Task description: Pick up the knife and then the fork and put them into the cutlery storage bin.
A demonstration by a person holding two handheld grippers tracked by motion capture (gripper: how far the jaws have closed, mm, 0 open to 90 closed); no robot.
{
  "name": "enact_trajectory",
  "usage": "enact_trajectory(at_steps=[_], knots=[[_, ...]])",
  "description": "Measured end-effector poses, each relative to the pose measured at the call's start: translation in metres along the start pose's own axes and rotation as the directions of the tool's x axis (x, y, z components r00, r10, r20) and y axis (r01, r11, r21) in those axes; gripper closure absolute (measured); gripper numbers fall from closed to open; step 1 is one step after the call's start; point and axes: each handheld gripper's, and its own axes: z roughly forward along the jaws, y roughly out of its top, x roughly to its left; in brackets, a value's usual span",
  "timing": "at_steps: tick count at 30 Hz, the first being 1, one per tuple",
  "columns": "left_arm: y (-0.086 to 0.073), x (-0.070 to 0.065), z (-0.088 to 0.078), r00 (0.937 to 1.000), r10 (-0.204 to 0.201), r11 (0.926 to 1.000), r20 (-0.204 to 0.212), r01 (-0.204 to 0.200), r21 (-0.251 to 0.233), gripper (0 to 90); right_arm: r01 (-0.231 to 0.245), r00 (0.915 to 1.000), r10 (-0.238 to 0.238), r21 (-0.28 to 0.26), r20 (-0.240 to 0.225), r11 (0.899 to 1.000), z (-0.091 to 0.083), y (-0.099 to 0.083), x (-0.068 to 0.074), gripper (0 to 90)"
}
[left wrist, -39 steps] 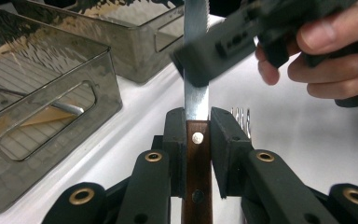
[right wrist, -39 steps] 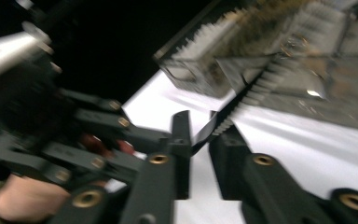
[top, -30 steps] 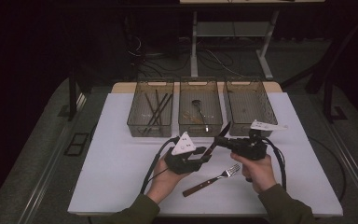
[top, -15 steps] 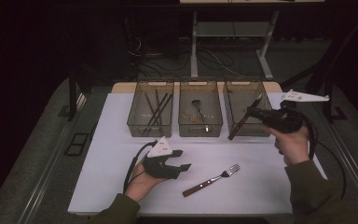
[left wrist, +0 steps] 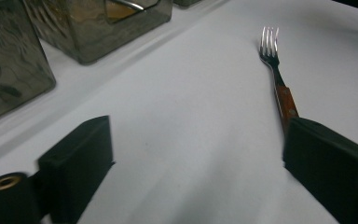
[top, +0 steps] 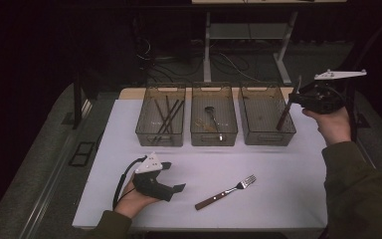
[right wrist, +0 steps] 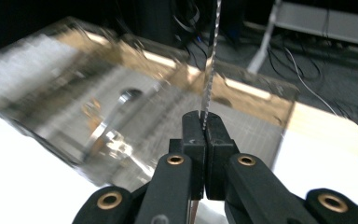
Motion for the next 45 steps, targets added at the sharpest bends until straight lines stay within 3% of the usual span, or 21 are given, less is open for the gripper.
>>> enact_trajectory(at_steps=[2,6,12,18,21,24,27,32,38,45], knots=[[-0.002,0.0,0.0,1.0,-0.005,0.9999,-0.001,0.005,0.012,0.9,-0.006,0.9998,0.006,0.039,0.019,0.999,0.009,-0.002,-0.007,89.2],[-0.003,0.002,0.001,0.9999,-0.011,0.9999,-0.011,0.011,0.01,0.0,0.002,0.9992,-0.008,0.139,0.038,0.99,0.027,-0.007,-0.016,89.2],[-0.003,0.003,0.003,0.9999,-0.009,0.9998,-0.004,0.009,0.015,0.0,0.016,0.9979,-0.032,0.271,0.056,0.962,0.058,-0.017,-0.024,89.2],[-0.002,0.002,0.003,1.0,-0.003,0.9999,-0.005,0.003,0.016,0.0,-0.012,0.9988,0.002,0.206,0.048,0.978,0.083,-0.027,-0.02,85.7],[-0.002,0.001,0.003,1.0,-0.001,0.9998,-0.004,0.001,0.018,0.0,-0.01,0.9972,-0.008,0.232,0.074,0.973,0.1,-0.039,-0.016,63.9],[-0.002,0.001,0.003,1.0,0.003,0.9998,-0.006,-0.003,0.022,0.0,-0.04,0.9984,0.031,0.203,0.047,0.978,0.103,-0.047,-0.015,52.5],[-0.001,0.001,0.004,0.9999,0.0,0.9997,-0.011,0.0,0.026,0.2,-0.058,0.9983,0.059,0.155,-0.002,0.986,0.098,-0.052,-0.013,43.4],[0.002,-0.001,0.006,0.9998,0.012,0.9991,-0.018,-0.012,0.04,1.4,-0.053,0.9974,0.056,0.073,-0.046,0.996,0.082,-0.06,-0.003,31.1],[0.007,-0.005,0.01,0.9999,0.012,0.9987,-0.011,-0.011,0.05,6.0,-0.056,0.996,0.056,-0.004,-0.071,0.998,0.06,-0.075,0.014,20.8],[0.019,-0.015,0.021,0.9998,0.015,0.9977,0.017,-0.016,0.067,18.4,-0.021,0.997,0.019,-0.033,-0.075,0.999,0.041,-0.1,0.04,16.6]])
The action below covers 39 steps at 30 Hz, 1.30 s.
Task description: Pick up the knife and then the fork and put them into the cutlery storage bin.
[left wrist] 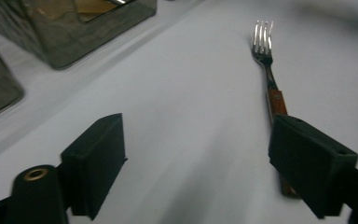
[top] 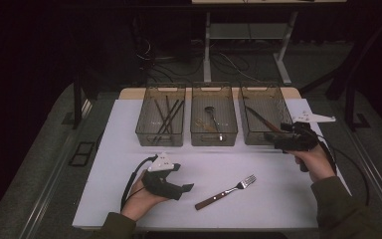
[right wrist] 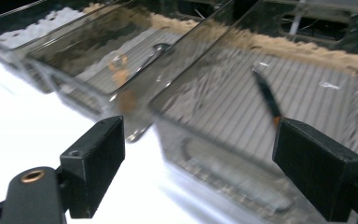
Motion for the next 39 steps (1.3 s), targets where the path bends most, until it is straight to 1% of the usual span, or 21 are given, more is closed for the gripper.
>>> enact_trajectory(at_steps=[3,4,5,8,9,10,11,14,15,18,19,21,22,24,26,29,30,31,34,35,39], knots=[[0.006,-0.006,0.007,0.9996,0.012,0.9999,0.024,-0.012,0.01,24.5,0.015,0.9998,-0.015,-0.005,-0.013,1.0,-0.005,-0.012,0.012,16.5],[0.008,-0.009,0.011,0.9994,0.007,1.0,0.033,-0.007,0.007,26.9,0.023,0.9995,-0.023,-0.006,-0.021,1.0,-0.006,-0.016,0.017,16.5],[0.009,-0.013,0.015,0.9991,-0.011,0.9999,0.041,0.011,-0.003,29.2,0.03,0.999,-0.031,-0.01,-0.032,0.999,-0.008,-0.02,0.021,14.4],[0.013,-0.02,0.023,0.9975,0.008,0.9998,0.07,-0.009,0.019,35.3,0.047,0.9967,-0.048,-0.012,-0.066,0.999,-0.011,-0.034,0.035,13.3],[0.014,-0.023,0.026,0.9969,0.008,0.9997,0.078,-0.01,0.022,37.4,0.054,0.9963,-0.055,-0.011,-0.067,0.998,-0.011,-0.039,0.039,13.3],[0.016,-0.024,0.028,0.9957,0.029,0.9986,0.087,-0.033,0.041,38.9,0.062,0.9953,-0.063,-0.009,-0.075,0.998,-0.012,-0.043,0.042,13.3],[0.016,-0.027,0.032,0.9954,0.025,0.9987,0.092,-0.03,0.043,40.9,0.063,0.9945,-0.064,-0.004,-0.084,0.998,-0.013,-0.048,0.045,13.3],[0.019,-0.034,0.04,0.9927,0.041,0.9971,0.114,-0.048,0.06,45.7,0.063,0.9927,-0.063,-0.003,-0.103,0.998,-0.015,-0.06,0.052,13.3],[0.02,-0.035,0.043,0.9913,0.055,0.9955,0.12,-0.063,0.071,47.1,0.06,0.9927,-0.059,-0.001,-0.105,0.998,-0.016,-0.064,0.054,13.3],[0.021,-0.042,0.051,0.9903,0.056,0.9943,0.127,-0.067,0.083,50.9,0.071,0.9914,-0.069,0.011,-0.111,0.997,-0.02,-0.072,0.058,13.3],[0.022,-0.044,0.054,0.9889,0.062,0.993,0.135,-0.075,0.092,52.1,0.069,0.9917,-0.067,0.012,-0.11,0.998,-0.022,-0.075,0.059,13.3],[0.022,-0.049,0.06,0.9881,0.053,0.9932,0.144,-0.067,0.095,54.6,0.066,0.9916,-0.064,0.014,-0.112,0.998,-0.026,-0.079,0.06,13.4],[0.022,-0.051,0.063,0.9871,0.056,0.9921,0.15,-0.072,0.103,55.8,0.065,0.9916,-0.063,0.014,-0.113,0.998,-0.028,-0.081,0.061,13.4],[0.023,-0.055,0.068,0.9857,0.076,0.9876,0.15,-0.095,0.125,58.2,0.073,0.991,-0.071,0.015,-0.114,0.997,-0.031,-0.084,0.062,13.4],[0.023,-0.059,0.073,0.9867,0.088,0.984,0.137,-0.107,0.143,60.2,0.07,0.9913,-0.068,0.01,-0.113,0.998,-0.033,-0.085,0.063,13.4],[0.022,-0.062,0.078,0.9878,0.097,0.9815,0.121,-0.116,0.153,63.2,0.073,0.9907,-0.072,0.001,-0.115,0.997,-0.033,-0.085,0.065,13.4],[0.022,-0.061,0.079,0.9865,0.116,0.9768,0.115,-0.135,0.167,64.4,0.071,0.9909,-0.07,0.002,-0.115,0.997,-0.033,-0.085,0.065,13.4],[0.021,-0.063,0.08,0.9878,0.11,0.9784,0.11,-0.127,0.163,65.0,0.07,0.9909,-0.069,0.002,-0.115,0.998,-0.033,-0.085,0.065,13.4],[0.02,-0.065,0.083,0.9881,0.117,0.978,0.1,-0.132,0.161,66.8,0.073,0.9903,-0.073,-0.003,-0.118,0.997,-0.034,-0.085,0.064,13.4],[0.019,-0.066,0.084,0.9891,0.114,0.9803,0.094,-0.127,0.152,67.1,0.072,0.9904,-0.072,-0.006,-0.118,0.997,-0.034,-0.085,0.064,13.4],[0.018,-0.068,0.084,0.9841,0.161,0.9716,0.076,-0.171,0.163,70.3,0.075,0.9899,-0.076,-0.012,-0.12,0.997,-0.034,-0.084,0.064,13.4]])
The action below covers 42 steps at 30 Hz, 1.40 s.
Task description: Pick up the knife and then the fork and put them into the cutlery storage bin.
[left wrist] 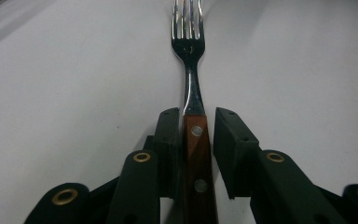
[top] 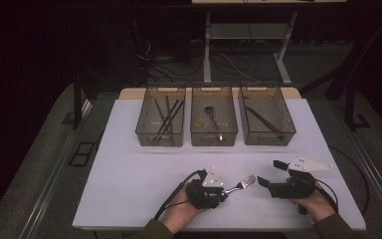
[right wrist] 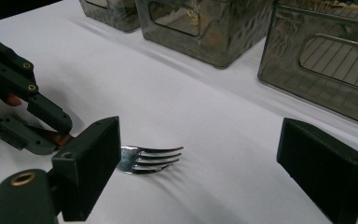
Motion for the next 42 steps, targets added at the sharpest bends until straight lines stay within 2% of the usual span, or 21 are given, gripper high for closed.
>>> enact_trajectory(at_steps=[1,2,7,10,11,13,15,16,17,19,20,23,27,29,31,32,33,36,37,39,42], knots=[[-0.001,-0.001,0.001,1.0,-0.006,0.9999,-0.005,0.006,-0.014,70.9,0.002,1.0,-0.002,0.001,-0.001,1.0,0.0,0.0,0.0,13.4],[0.0,-0.001,0.0,0.9999,0.01,0.9999,-0.009,-0.01,-0.003,72.0,0.003,1.0,-0.003,-0.001,-0.002,1.0,0.0,0.0,0.0,13.4],[0.0,-0.003,0.001,0.9993,0.033,0.9994,-0.02,-0.033,-0.006,76.7,0.002,0.9999,-0.002,0.014,-0.011,1.0,0.002,0.0,0.001,13.6],[0.0,-0.004,0.0,0.9985,0.038,0.9991,-0.04,-0.038,-0.017,76.8,-0.027,0.9996,0.027,0.035,-0.006,0.999,0.003,0.001,0.001,13.6],[0.001,-0.005,-0.001,0.9984,0.024,0.9989,-0.051,-0.026,-0.039,76.8,-0.035,0.9993,0.035,0.044,-0.008,0.998,0.004,0.002,0.002,13.6],[0.003,-0.003,-0.006,0.9977,0.027,0.9979,-0.062,-0.03,-0.057,76.8,-0.053,0.9983,0.054,0.068,-0.02,0.996,0.005,0.004,0.003,13.6],[0.006,-0.002,-0.012,0.9974,-0.011,0.9943,-0.071,0.003,-0.107,76.9,-0.067,0.9969,0.07,0.08,-0.035,0.994,0.009,0.007,0.004,13.7],[0.007,0.001,-0.017,0.9972,-0.005,0.9947,-0.075,-0.003,-0.103,76.9,-0.076,0.9961,0.079,0.082,-0.039,0.994,0.011,0.01,0.005,14.4],[0.008,0.002,-0.021,0.9965,-0.013,0.9927,-0.083,0.003,-0.12,76.9,-0.103,0.9929,0.107,0.072,-0.053,0.992,0.013,0.012,0.005,14.5],[0.009,0.005,-0.027,0.9951,-0.036,0.9878,-0.092,0.022,-0.154,76.8,-0.179,0.9779,0.182,0.037,-0.103,0.983,0.017,0.017,0.002,18.2],[0.01,0.007,-0.03,0.9945,-0.043,0.9853,-0.095,0.027,-0.169,76.8,-0.195,0.9744,0.197,0.03,-0.109,0.98,0.019,0.019,0.0,21.9],[0.011,0.01,-0.036,0.9927,-0.053,0.9798,-0.108,0.031,-0.198,76.8,-0.21,0.9698,0.211,0.025,-0.122,0.977,0.026,0.026,-0.001,31.1],[0.012,0.012,-0.038,0.9911,-0.059,0.9765,-0.119,0.033,-0.213,76.8,-0.253,0.9488,0.252,0.02,-0.191,0.967,0.039,0.034,0.002,48.8],[0.012,0.012,-0.039,0.9895,-0.073,0.9731,-0.124,0.044,-0.226,76.7,-0.263,0.9429,0.261,0.02,-0.207,0.965,0.046,0.038,0.004,57.0],[0.012,0.014,-0.04,0.9891,-0.062,0.9752,-0.134,0.031,-0.219,76.8,-0.292,0.9286,0.289,0.023,-0.233,0.956,0.051,0.041,0.004,68.9],[0.012,0.014,-0.04,0.9879,-0.078,0.9713,-0.134,0.046,-0.233,76.7,-0.308,0.9233,0.303,0.019,-0.236,0.951,0.053,0.042,0.004,73.8],[0.012,0.015,-0.042,0.9874,-0.077,0.9722,-0.138,0.044,-0.23,76.8,-0.317,0.9203,0.313,0.019,-0.235,0.948,0.054,0.043,0.004,76.0],[0.011,0.018,-0.043,0.986,-0.087,0.97,-0.142,0.052,-0.237,76.7,-0.35,0.9034,0.338,0.001,-0.264,0.937,0.056,0.049,0.002,80.1],[0.011,0.019,-0.043,0.9852,-0.093,0.9696,-0.144,0.057,-0.238,76.7,-0.354,0.9008,0.339,-0.006,-0.271,0.935,0.057,0.051,0.002,81.2],[0.011,0.021,-0.043,0.985,-0.101,0.9695,-0.14,0.066,-0.236,76.6,-0.345,0.9029,0.325,-0.026,-0.282,0.938,0.057,0.055,0.003,83.0],[0.011,0.022,-0.043,0.9847,-0.113,0.966,-0.133,0.077,-0.247,76.3,-0.318,0.9132,0.297,-0.035,-0.279,0.947,0.058,0.062,0.006,84.2]])
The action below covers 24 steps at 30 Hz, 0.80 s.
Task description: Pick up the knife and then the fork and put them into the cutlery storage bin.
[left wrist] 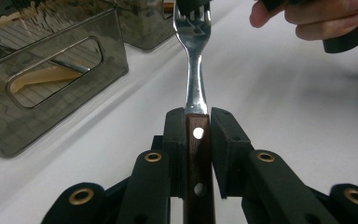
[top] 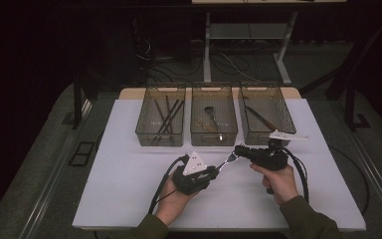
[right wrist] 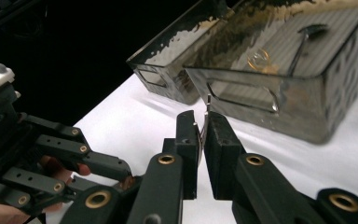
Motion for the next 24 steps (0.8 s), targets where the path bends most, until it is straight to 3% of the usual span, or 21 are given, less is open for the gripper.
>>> enact_trajectory(at_steps=[9,11,14,19,24], knots=[[0.0,0.002,-0.005,0.9993,-0.018,0.9986,0.033,0.019,-0.049,72.7,0.043,0.9989,-0.043,-0.021,-0.016,0.999,0.004,0.014,0.013,86.6],[0.0,0.002,-0.007,0.9995,-0.013,0.9987,0.029,0.014,-0.05,66.3,0.06,0.9982,-0.06,-0.025,-0.01,0.998,0.002,0.018,0.014,86.8],[-0.002,0.008,-0.014,0.9998,-0.006,0.9987,0.021,0.007,-0.05,59.1,0.093,0.9955,-0.093,-0.034,0.022,0.995,-0.004,0.028,0.014,86.9],[-0.013,0.024,-0.031,0.999,-0.031,0.9985,0.033,0.033,-0.044,47.3,0.127,0.9888,-0.121,-0.069,0.087,0.989,-0.023,0.052,0.005,86.8],[-0.03,0.044,-0.049,0.9956,-0.077,0.9967,0.053,0.078,-0.023,37.1,0.16,0.9725,-0.14,-0.097,0.186,0.982,-0.048,0.086,-0.009,86.8]])
